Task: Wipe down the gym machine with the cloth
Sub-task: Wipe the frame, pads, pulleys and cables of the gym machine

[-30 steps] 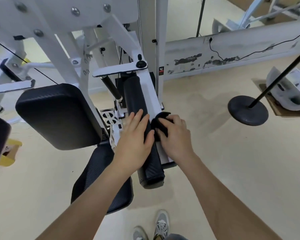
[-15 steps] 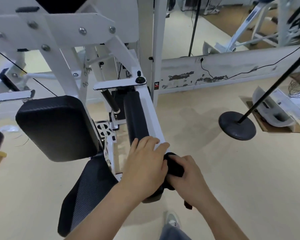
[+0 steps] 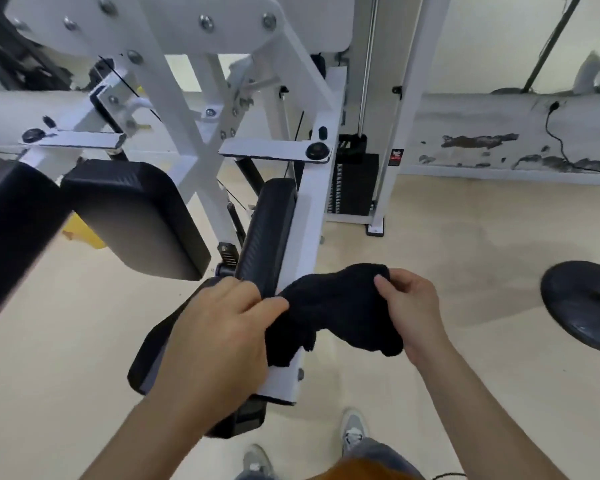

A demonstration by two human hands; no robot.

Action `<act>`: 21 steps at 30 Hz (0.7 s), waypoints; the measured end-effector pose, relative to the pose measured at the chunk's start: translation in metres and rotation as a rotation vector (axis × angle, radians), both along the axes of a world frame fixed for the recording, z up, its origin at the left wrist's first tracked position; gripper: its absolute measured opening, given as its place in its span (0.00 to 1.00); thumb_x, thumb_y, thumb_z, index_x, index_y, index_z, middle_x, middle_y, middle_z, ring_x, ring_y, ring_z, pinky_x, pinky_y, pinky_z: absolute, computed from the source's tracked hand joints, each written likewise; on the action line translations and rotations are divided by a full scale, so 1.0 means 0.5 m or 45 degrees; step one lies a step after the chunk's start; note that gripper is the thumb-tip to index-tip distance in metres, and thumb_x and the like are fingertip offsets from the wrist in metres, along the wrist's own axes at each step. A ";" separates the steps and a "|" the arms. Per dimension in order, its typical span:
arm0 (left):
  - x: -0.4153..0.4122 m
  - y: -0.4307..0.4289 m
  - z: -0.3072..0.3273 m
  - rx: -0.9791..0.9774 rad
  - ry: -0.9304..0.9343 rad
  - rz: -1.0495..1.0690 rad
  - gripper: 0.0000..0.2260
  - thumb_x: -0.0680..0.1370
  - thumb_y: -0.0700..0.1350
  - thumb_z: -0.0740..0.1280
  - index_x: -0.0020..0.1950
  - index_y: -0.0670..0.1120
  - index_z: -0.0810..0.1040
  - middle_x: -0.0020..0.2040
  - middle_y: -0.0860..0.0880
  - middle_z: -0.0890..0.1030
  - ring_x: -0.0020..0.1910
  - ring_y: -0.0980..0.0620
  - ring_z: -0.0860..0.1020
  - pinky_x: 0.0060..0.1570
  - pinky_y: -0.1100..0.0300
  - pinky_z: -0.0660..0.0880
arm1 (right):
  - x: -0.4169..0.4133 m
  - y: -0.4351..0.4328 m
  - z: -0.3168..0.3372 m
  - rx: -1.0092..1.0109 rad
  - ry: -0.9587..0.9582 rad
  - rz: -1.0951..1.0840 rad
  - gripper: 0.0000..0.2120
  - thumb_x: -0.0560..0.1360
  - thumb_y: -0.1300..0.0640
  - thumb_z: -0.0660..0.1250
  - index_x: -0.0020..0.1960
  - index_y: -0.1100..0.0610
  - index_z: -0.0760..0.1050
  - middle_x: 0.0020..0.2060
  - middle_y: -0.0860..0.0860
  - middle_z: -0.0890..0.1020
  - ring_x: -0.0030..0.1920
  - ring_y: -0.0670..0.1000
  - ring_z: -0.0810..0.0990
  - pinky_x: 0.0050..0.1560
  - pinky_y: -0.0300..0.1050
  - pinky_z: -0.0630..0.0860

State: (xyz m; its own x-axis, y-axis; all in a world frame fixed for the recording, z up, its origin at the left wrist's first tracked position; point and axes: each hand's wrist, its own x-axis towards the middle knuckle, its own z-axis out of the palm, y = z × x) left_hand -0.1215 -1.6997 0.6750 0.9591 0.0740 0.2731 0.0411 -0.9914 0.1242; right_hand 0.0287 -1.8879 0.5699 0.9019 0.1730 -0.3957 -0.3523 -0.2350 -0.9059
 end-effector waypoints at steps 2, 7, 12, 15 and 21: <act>-0.008 -0.031 -0.014 0.094 0.113 -0.003 0.14 0.70 0.41 0.57 0.41 0.46 0.83 0.32 0.50 0.74 0.33 0.45 0.74 0.31 0.53 0.71 | -0.011 0.029 -0.004 -0.241 -0.238 0.052 0.13 0.77 0.54 0.63 0.60 0.51 0.77 0.58 0.50 0.78 0.59 0.48 0.76 0.62 0.49 0.75; -0.016 -0.037 -0.048 0.056 0.312 0.109 0.13 0.71 0.45 0.58 0.34 0.45 0.80 0.37 0.50 0.72 0.37 0.47 0.71 0.35 0.51 0.72 | -0.197 0.130 -0.007 0.184 -0.056 0.538 0.39 0.74 0.36 0.61 0.78 0.49 0.48 0.69 0.49 0.69 0.68 0.46 0.70 0.67 0.48 0.70; -0.011 -0.018 -0.058 -0.158 0.115 0.249 0.15 0.75 0.45 0.60 0.58 0.47 0.81 0.56 0.49 0.76 0.54 0.49 0.72 0.51 0.59 0.72 | -0.104 0.228 -0.016 0.028 -0.228 0.188 0.38 0.79 0.50 0.63 0.78 0.61 0.45 0.75 0.58 0.60 0.74 0.55 0.61 0.73 0.52 0.63; 0.022 -0.003 -0.074 -0.202 0.136 0.299 0.21 0.75 0.40 0.67 0.68 0.45 0.74 0.69 0.43 0.70 0.66 0.44 0.68 0.63 0.54 0.69 | -0.034 0.265 0.004 -0.097 -0.317 0.131 0.37 0.80 0.51 0.62 0.78 0.63 0.44 0.76 0.59 0.57 0.75 0.56 0.59 0.73 0.47 0.61; 0.046 0.003 -0.112 -0.367 0.267 0.397 0.33 0.76 0.39 0.62 0.79 0.46 0.54 0.79 0.44 0.52 0.77 0.46 0.56 0.67 0.52 0.68 | -0.176 0.209 -0.016 -0.321 -0.655 0.364 0.32 0.81 0.61 0.60 0.78 0.61 0.47 0.78 0.61 0.48 0.78 0.56 0.50 0.76 0.48 0.55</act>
